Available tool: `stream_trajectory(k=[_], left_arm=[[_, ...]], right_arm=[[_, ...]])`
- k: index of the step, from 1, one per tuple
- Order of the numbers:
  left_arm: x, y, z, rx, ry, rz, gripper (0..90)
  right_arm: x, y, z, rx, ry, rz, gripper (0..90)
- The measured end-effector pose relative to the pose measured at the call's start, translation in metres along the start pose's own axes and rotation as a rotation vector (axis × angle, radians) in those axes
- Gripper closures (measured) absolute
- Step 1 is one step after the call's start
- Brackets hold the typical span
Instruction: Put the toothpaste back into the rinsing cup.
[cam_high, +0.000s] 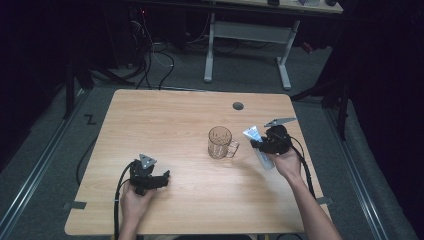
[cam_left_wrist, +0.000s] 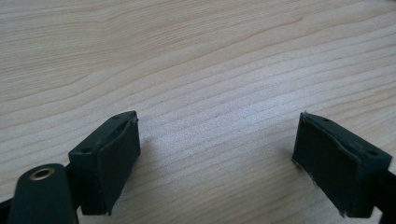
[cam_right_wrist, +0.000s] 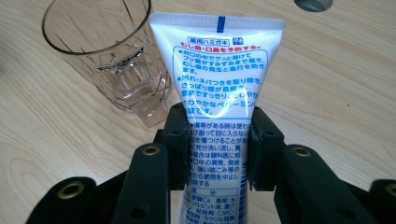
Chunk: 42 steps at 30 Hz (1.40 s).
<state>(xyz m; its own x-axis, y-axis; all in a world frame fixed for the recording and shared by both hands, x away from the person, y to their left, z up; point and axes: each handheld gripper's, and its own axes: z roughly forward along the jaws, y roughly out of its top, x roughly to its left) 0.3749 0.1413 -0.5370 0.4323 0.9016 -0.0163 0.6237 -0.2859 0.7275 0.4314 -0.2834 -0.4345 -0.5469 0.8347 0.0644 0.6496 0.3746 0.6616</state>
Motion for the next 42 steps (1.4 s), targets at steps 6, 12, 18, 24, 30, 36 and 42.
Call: stream_trajectory(k=[6,12,18,24,30,36,42], left_arm=[[0.0,0.0,0.0,0.0,0.0,0.0,14.8],[0.0,0.0,0.0,0.0,0.0,0.0,14.8],[0.0,0.0,0.0,0.0,0.0,0.0,14.8],[0.0,0.0,0.0,0.0,0.0,0.0,14.8],[0.0,0.0,0.0,0.0,0.0,0.0,14.8],[0.0,0.0,0.0,0.0,0.0,0.0,14.8],[0.0,0.0,0.0,0.0,0.0,0.0,14.8]], right_arm=[[0.002,-0.002,-0.002,-0.025,0.025,0.005,66.0],[0.006,-0.001,-0.01,-0.06,0.037,-0.002,65.9],[0.01,0.001,-0.017,-0.093,0.044,-0.004,65.9],[0.018,0.004,-0.023,-0.129,0.062,-0.025,65.9],[0.027,0.009,-0.022,-0.157,0.086,-0.05,65.9],[0.036,0.016,-0.019,-0.173,0.107,-0.079,65.7],[0.042,0.023,-0.017,-0.192,0.124,-0.086,65.7]])
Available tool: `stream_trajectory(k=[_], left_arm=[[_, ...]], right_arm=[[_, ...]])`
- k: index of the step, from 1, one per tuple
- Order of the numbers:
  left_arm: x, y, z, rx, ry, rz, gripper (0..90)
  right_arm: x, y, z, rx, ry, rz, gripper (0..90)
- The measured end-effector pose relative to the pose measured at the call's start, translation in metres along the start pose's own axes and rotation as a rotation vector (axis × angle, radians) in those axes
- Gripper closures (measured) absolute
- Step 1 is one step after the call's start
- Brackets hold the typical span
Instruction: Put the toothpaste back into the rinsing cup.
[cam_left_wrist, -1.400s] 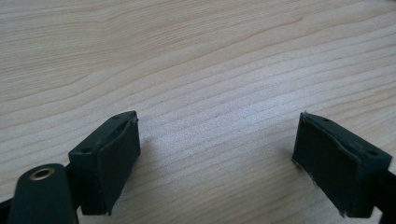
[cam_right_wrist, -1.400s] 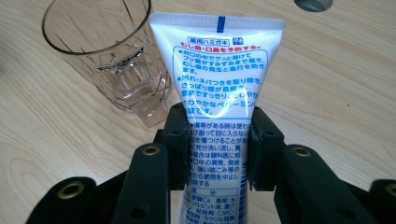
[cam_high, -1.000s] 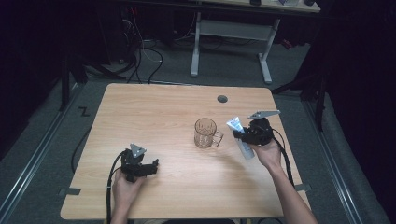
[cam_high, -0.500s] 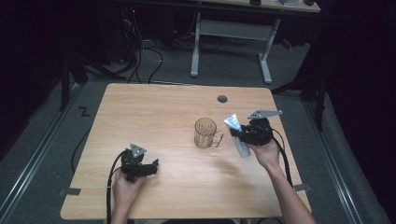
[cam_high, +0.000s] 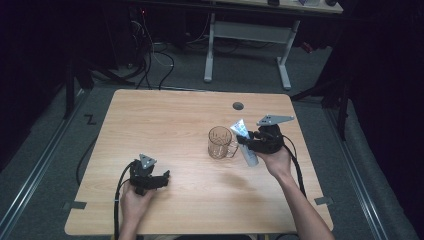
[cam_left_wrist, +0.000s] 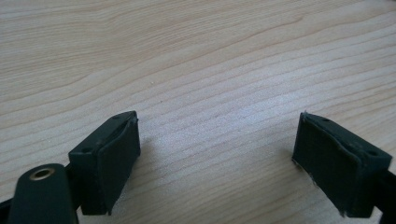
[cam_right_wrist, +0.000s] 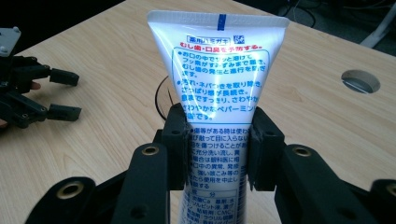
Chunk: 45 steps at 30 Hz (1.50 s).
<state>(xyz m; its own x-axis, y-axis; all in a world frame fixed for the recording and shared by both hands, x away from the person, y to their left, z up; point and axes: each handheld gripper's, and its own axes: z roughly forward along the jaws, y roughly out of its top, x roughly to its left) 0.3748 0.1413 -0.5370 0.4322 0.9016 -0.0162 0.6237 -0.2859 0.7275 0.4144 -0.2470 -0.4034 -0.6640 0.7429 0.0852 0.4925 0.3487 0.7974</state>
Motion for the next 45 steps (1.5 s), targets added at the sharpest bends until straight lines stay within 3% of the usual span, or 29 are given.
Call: stream_trajectory(k=[26,45], left_arm=[[0.0,0.0,0.0,0.0,0.0,0.0,14.8],[0.0,0.0,0.0,0.0,-0.001,0.001,14.8]], right_arm=[[0.014,0.026,0.008,-0.044,0.025,-0.057,65.6],[0.012,0.043,0.015,-0.092,0.036,-0.056,65.5]])
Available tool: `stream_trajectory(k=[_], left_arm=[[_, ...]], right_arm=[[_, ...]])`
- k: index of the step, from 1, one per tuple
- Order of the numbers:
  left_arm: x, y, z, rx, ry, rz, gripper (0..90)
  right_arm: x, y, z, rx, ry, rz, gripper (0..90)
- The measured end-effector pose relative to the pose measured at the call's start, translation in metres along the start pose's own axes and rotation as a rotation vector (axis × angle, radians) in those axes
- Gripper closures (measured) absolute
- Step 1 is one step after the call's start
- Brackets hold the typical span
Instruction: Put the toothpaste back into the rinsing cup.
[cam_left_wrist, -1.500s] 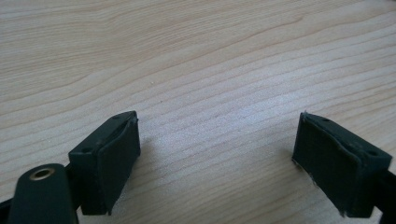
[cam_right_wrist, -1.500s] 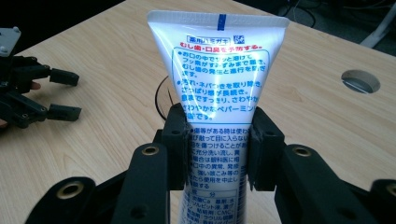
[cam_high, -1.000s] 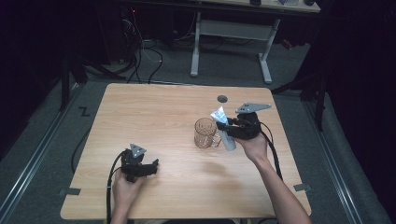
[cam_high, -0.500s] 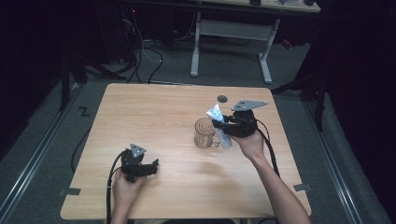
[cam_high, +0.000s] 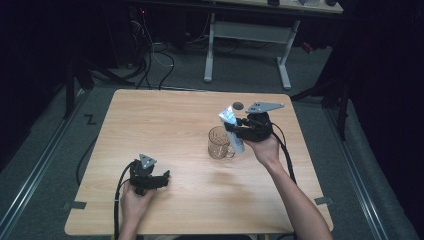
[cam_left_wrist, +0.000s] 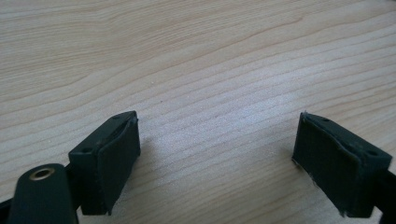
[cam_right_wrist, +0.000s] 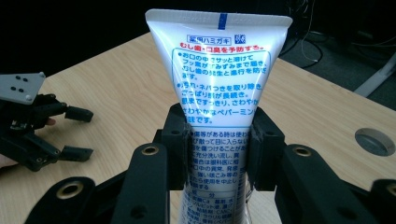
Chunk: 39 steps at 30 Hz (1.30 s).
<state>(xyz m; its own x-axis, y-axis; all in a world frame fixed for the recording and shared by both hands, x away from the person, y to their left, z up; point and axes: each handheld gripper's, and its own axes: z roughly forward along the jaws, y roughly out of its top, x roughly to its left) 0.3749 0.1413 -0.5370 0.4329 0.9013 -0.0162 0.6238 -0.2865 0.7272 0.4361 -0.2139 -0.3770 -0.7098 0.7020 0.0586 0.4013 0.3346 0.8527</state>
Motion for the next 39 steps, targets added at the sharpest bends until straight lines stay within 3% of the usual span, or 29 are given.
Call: stream_trajectory(k=[39], left_arm=[[0.0,0.0,0.0,0.0,0.001,0.001,14.8]], right_arm=[[-0.002,0.015,0.029,-0.047,-0.028,0.017,65.0]])
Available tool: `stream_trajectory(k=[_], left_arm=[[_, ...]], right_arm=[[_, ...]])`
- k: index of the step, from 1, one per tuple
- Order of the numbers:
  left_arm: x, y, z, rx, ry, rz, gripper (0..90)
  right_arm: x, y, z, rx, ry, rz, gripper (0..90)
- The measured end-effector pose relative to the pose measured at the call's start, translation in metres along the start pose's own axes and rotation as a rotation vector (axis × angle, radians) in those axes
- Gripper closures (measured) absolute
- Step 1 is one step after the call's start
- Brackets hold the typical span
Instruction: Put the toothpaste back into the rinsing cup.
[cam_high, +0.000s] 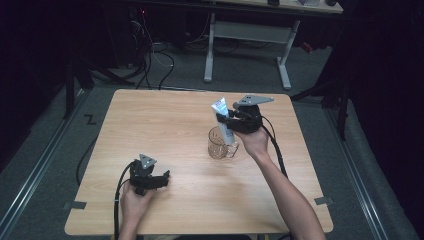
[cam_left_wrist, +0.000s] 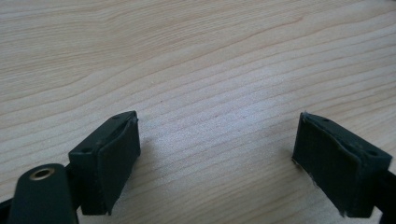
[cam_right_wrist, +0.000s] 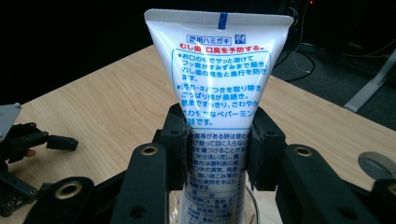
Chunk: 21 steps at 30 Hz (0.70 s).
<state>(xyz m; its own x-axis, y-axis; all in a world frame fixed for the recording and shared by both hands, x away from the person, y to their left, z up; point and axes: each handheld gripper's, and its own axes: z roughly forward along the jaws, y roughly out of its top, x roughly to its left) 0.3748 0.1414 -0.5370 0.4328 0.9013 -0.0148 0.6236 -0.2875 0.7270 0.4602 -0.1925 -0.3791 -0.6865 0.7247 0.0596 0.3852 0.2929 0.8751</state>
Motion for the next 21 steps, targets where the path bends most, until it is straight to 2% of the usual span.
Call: stream_trajectory(k=[7,21], left_arm=[[0.0,0.0,0.0,0.0,0.0,0.0,14.8],[0.0,0.0,0.0,0.0,0.0,0.0,14.8]], right_arm=[[0.0,0.002,0.003,-0.011,-0.002,-0.002,64.8],[0.001,0.0,0.015,0.001,-0.013,-0.012,64.4]])
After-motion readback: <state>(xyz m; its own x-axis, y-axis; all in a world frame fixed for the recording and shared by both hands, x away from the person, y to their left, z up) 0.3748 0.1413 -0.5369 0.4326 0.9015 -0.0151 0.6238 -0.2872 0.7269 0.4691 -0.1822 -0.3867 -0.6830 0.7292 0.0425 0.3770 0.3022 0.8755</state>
